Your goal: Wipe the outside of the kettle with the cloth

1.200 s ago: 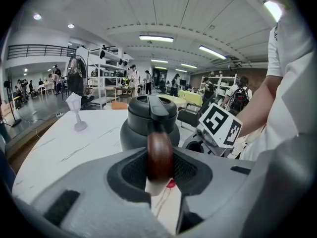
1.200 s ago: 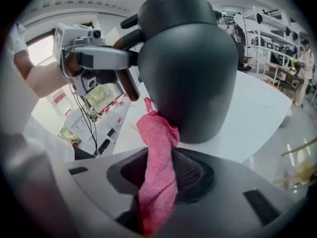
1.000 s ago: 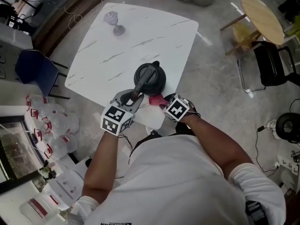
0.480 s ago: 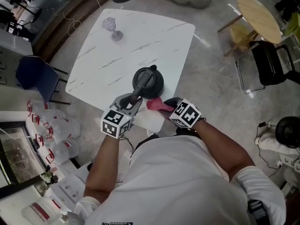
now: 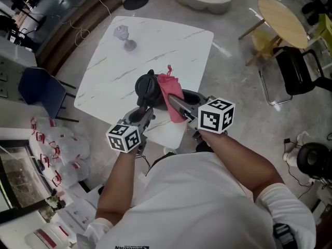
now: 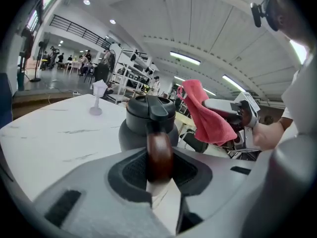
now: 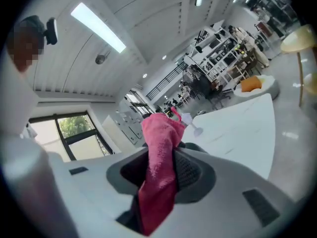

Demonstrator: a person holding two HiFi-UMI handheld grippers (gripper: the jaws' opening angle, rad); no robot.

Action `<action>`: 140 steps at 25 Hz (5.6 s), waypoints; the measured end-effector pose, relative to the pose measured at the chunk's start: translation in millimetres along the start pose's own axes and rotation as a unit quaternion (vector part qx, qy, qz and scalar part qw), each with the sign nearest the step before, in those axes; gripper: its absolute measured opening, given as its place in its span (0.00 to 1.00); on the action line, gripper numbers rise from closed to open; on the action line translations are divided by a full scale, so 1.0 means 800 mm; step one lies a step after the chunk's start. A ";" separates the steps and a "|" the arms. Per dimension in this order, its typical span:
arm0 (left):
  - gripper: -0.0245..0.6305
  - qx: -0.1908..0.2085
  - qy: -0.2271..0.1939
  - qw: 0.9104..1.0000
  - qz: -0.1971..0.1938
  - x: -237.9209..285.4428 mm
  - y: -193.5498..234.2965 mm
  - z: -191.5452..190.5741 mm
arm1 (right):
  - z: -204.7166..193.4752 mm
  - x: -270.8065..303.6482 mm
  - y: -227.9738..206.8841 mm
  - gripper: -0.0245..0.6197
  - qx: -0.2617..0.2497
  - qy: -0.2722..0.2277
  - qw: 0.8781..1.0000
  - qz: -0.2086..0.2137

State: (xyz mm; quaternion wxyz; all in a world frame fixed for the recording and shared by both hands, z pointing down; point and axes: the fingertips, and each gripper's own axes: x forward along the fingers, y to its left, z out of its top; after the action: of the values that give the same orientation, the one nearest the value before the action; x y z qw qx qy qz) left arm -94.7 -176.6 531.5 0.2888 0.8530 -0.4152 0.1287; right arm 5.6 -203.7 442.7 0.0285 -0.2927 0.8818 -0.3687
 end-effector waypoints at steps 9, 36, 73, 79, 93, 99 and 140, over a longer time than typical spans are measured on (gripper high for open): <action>0.19 0.011 -0.011 1.000 0.008 0.000 -0.009 -0.005 | 0.012 0.069 -0.013 0.25 -0.018 -0.011 0.998 -0.065; 0.18 -0.008 -0.018 1.000 0.015 -0.023 0.007 -0.042 | -0.056 0.055 -0.121 0.24 0.002 0.055 0.989 -0.141; 0.18 0.150 0.083 0.985 0.008 -0.030 0.024 -0.097 | -0.028 0.025 -0.121 0.24 -0.025 0.108 0.992 -0.067; 0.18 0.239 0.101 0.966 -0.002 -0.028 0.016 -0.099 | -0.021 0.029 -0.028 0.24 -0.069 0.146 0.986 0.033; 0.18 0.357 0.138 0.924 -0.005 -0.022 0.007 -0.106 | -0.048 0.062 -0.004 0.24 -0.146 0.195 0.969 0.054; 0.18 0.376 0.141 0.916 -0.005 -0.023 0.004 -0.101 | -0.046 0.051 -0.034 0.24 -0.149 0.189 0.970 0.024; 0.18 0.473 0.159 0.867 0.015 -0.011 -0.013 -0.084 | -0.097 0.010 -0.234 0.24 -0.037 0.252 0.961 -0.111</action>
State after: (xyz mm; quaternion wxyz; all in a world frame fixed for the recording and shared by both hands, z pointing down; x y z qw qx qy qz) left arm -90.4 -125.6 577.0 -0.0888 0.8494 -0.2657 0.4472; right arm 71.0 -263.0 625.6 -0.2469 -0.2875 0.8354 -0.3981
